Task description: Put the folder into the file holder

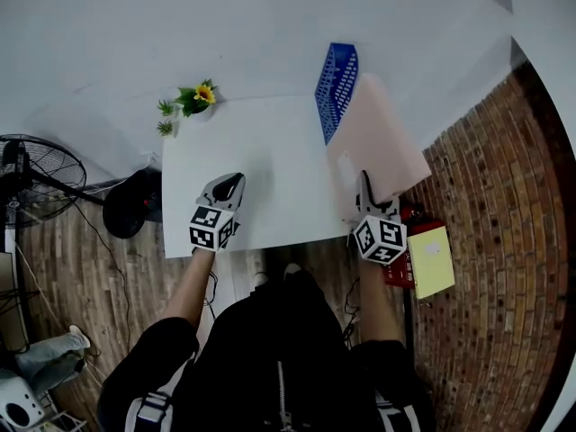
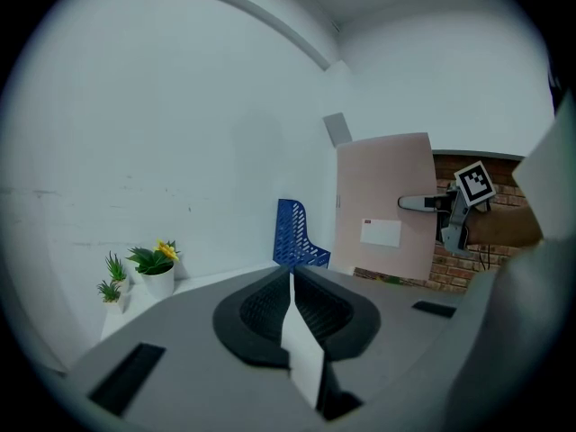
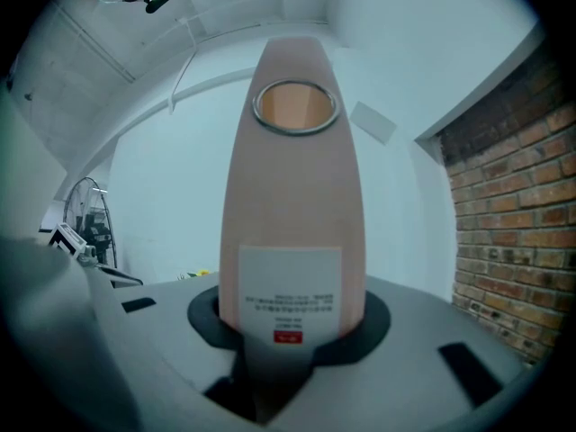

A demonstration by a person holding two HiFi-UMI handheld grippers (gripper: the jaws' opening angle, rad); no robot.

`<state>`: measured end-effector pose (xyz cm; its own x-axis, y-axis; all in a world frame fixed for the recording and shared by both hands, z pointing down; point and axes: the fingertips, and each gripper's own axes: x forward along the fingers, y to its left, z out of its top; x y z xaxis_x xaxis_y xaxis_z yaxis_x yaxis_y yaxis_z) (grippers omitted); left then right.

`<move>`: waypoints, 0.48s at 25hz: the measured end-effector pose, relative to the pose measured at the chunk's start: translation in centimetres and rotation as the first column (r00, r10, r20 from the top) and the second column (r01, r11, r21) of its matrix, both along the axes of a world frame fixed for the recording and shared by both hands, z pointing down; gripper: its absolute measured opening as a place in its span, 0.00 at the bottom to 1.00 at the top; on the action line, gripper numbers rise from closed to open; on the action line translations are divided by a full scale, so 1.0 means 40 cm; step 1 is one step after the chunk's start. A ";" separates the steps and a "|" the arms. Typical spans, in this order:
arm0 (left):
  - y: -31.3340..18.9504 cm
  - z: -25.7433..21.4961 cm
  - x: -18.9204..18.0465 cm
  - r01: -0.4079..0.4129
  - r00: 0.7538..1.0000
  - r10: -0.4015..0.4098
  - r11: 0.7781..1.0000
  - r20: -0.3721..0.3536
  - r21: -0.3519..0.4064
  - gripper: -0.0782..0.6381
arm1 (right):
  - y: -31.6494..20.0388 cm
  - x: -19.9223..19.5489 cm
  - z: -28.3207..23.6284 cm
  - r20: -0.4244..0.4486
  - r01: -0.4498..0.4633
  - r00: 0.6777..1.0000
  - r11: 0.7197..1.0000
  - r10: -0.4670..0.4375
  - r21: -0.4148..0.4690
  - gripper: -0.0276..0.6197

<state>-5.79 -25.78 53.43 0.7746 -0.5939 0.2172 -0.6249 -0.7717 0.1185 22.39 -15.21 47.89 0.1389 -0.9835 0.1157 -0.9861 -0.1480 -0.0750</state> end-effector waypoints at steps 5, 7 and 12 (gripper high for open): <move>-0.049 0.017 -0.003 0.011 1.000 -0.011 1.000 0.000 -0.015 0.16 | -0.048 0.012 -0.001 -0.014 -0.003 1.000 1.000 0.003 -0.003 0.29; -0.075 0.019 0.010 0.015 1.000 -0.015 1.000 0.000 -0.016 0.16 | -0.072 0.031 -0.001 -0.013 -0.006 1.000 1.000 0.006 0.000 0.29; -0.144 0.014 0.049 0.026 1.000 -0.026 1.000 0.006 -0.014 0.16 | -0.141 0.087 0.002 -0.001 -0.012 1.000 1.000 0.012 0.007 0.29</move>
<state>-3.81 -31.53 53.98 0.7577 -0.6108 0.2299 -0.6455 -0.7534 0.1254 25.88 -20.87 47.95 0.1503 -0.9827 0.1084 -0.9844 -0.1589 -0.0752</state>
